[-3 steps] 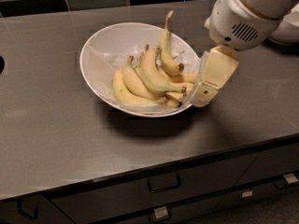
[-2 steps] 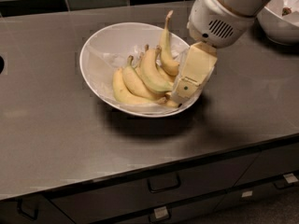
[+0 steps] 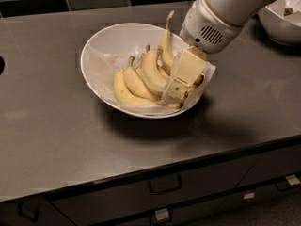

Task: Pick banana from white bowl

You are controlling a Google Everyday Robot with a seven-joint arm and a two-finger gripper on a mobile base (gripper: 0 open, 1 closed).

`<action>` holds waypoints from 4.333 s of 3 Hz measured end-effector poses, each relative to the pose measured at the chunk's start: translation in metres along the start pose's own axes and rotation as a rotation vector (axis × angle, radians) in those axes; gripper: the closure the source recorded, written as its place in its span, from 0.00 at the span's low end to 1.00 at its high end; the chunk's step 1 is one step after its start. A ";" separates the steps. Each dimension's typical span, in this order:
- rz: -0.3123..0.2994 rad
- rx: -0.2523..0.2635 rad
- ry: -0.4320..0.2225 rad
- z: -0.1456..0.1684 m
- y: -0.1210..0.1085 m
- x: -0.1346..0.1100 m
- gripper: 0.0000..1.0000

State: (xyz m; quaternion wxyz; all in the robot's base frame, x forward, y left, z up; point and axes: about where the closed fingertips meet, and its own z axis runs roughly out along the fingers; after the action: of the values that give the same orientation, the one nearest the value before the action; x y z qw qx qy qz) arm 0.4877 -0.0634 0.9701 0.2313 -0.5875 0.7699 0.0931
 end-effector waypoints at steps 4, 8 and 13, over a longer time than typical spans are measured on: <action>0.084 0.004 0.193 0.042 0.003 -0.020 0.16; 0.106 0.021 0.239 0.052 0.003 -0.025 0.61; -0.035 0.111 0.004 0.000 0.025 -0.042 1.00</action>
Offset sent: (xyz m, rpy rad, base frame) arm 0.0084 0.0414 -0.0252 -0.1695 0.1104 -0.0697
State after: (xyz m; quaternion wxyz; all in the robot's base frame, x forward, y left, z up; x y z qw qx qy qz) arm 0.4727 -0.0200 0.9870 0.2635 -0.5872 0.7640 0.0452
